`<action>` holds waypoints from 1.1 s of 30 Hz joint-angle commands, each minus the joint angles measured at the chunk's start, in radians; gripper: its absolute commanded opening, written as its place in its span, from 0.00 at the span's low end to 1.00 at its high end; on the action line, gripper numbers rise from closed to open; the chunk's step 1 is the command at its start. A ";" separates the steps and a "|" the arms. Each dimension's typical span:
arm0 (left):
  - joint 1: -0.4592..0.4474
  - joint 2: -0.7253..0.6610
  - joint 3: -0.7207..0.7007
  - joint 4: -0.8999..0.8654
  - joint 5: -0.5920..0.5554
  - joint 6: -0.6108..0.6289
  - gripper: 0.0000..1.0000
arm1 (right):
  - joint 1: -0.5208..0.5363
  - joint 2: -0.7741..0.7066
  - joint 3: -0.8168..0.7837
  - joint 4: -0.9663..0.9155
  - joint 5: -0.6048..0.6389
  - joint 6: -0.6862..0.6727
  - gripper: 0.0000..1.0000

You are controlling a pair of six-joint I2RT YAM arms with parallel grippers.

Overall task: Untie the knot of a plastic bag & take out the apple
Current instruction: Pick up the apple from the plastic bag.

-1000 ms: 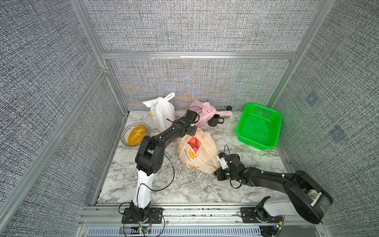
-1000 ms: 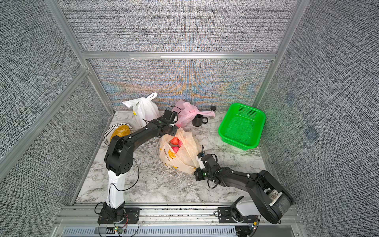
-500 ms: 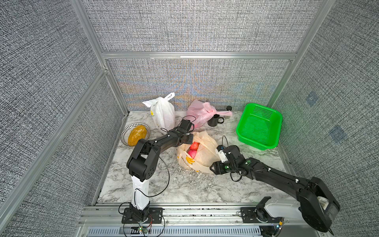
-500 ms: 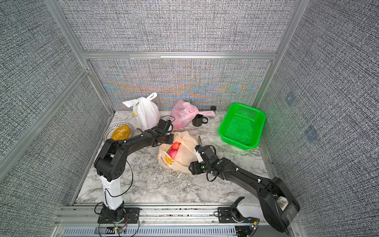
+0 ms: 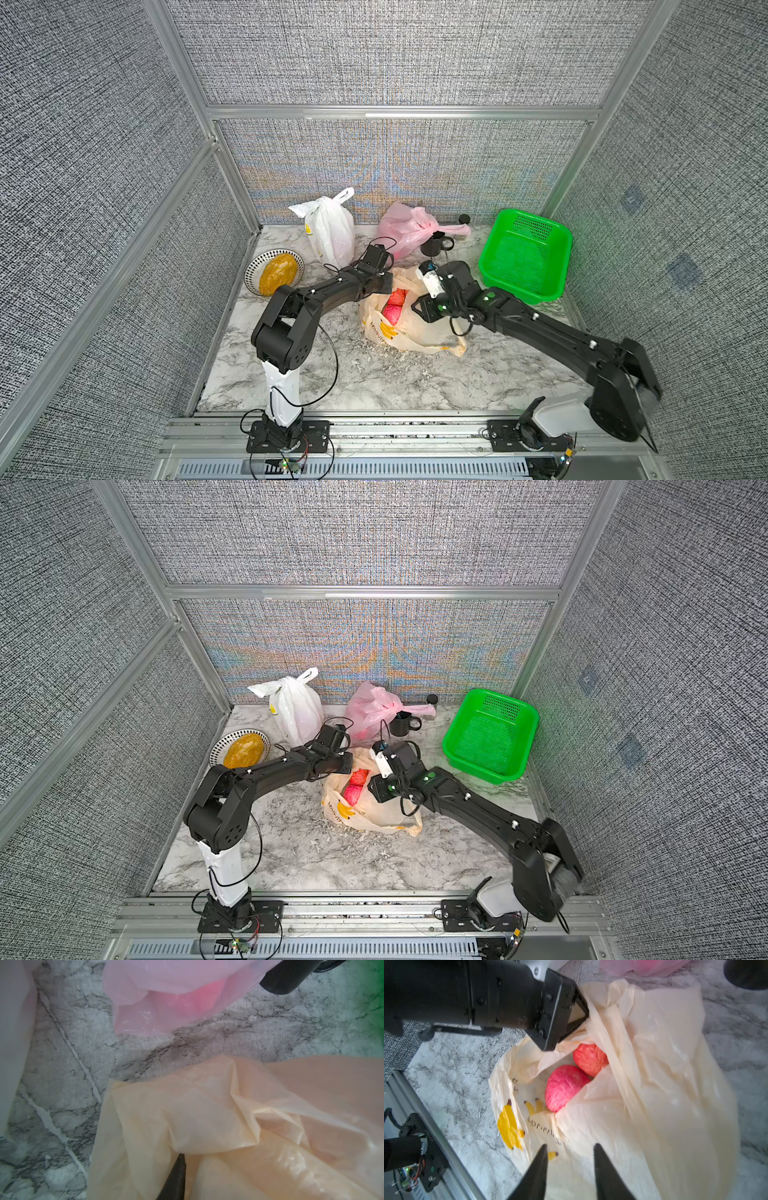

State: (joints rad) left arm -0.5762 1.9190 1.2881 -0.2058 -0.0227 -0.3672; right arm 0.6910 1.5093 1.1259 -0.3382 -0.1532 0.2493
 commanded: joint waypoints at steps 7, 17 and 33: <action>-0.001 -0.026 -0.002 0.006 -0.011 -0.012 0.24 | -0.003 0.279 0.193 0.078 -0.014 -0.112 0.20; 0.002 -0.010 0.008 -0.016 -0.074 -0.033 0.24 | -0.028 0.238 0.005 0.076 0.089 -0.062 0.16; 0.023 0.008 -0.050 -0.016 -0.143 -0.058 0.24 | -0.136 0.100 -0.388 0.140 0.186 0.058 0.15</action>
State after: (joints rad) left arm -0.5598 1.9263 1.2522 -0.2165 -0.1379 -0.4179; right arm 0.5667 1.6032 0.7589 -0.1516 0.0067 0.2760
